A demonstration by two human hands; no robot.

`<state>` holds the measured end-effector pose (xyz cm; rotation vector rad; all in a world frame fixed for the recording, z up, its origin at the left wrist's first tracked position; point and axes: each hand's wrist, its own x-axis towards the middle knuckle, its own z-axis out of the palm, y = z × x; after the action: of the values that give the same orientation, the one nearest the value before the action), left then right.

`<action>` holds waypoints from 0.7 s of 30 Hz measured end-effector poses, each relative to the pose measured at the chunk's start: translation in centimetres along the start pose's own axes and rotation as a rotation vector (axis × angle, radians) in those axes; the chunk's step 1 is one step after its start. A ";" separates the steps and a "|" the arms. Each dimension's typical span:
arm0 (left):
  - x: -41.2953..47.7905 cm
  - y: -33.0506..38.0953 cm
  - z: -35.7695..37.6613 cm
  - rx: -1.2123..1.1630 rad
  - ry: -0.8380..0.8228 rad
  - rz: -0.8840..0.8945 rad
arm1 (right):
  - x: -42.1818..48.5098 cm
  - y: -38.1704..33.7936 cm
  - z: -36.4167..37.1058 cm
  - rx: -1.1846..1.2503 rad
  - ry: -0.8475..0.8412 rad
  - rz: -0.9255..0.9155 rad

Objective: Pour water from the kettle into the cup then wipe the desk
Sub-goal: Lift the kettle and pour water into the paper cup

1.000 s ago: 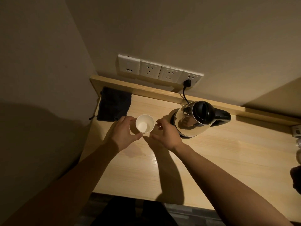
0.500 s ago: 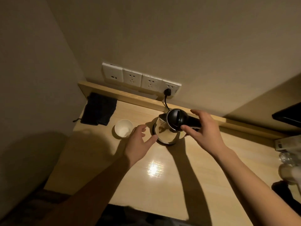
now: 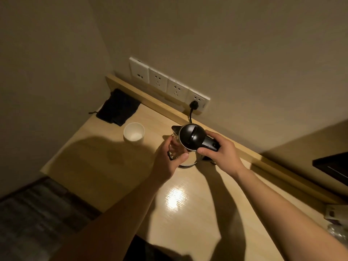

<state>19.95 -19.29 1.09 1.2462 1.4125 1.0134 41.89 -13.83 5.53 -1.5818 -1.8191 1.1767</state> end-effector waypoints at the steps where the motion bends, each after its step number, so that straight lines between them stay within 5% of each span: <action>1: 0.0 0.0 0.1 -0.003 0.008 -0.004 | -0.1 0.2 0.2 0.036 0.020 0.000; 8: 0.0 -0.6 0.0 -0.084 0.041 -0.043 | 0.2 -0.5 1.2 0.155 0.127 0.004; 21: -2.0 1.4 -5.4 -0.251 0.095 -0.250 | 1.6 -7.8 3.8 0.069 0.039 -0.081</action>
<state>14.91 -20.99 3.72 0.8269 1.4229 1.0493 34.14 -13.24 9.61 -1.4683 -1.7813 1.1520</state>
